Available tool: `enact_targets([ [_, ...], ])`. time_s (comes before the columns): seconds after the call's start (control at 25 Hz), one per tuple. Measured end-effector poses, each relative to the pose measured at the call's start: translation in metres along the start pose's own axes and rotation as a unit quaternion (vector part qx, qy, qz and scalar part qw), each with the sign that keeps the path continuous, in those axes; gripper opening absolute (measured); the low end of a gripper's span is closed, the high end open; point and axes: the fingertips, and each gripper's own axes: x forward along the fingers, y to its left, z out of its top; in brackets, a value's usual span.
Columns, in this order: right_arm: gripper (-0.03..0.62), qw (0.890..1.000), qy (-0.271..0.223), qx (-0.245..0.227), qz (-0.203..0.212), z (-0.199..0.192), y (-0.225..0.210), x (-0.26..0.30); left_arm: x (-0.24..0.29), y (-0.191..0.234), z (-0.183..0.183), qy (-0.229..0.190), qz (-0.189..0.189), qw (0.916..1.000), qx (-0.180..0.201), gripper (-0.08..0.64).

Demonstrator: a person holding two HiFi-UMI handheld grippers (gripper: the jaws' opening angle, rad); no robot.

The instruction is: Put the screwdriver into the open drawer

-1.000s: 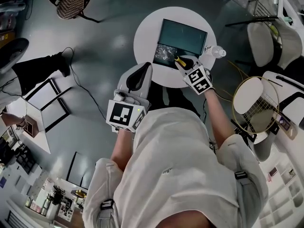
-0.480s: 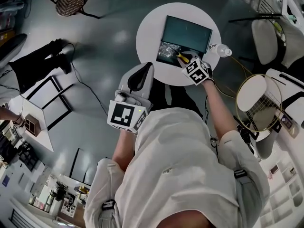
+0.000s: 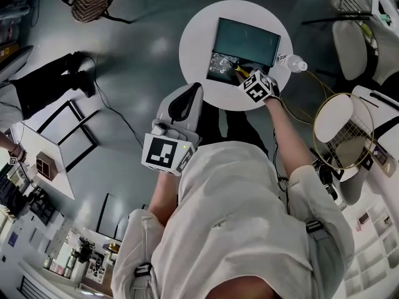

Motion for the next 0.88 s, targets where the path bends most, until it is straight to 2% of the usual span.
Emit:
enact_targets([
  [0.16, 0.08, 1.0, 0.011, 0.013, -0.004, -0.007, -0.003, 0.005, 0.0, 0.0, 0.0, 0.002, -0.002, 1.0, 0.0, 0.011],
  [0.88, 0.083, 0.999, 0.026, 0.02, -0.021, -0.009, -0.01, 0.015, -0.006, 0.001, -0.003, 0.005, 0.002, 1.0, 0.003, 0.011],
])
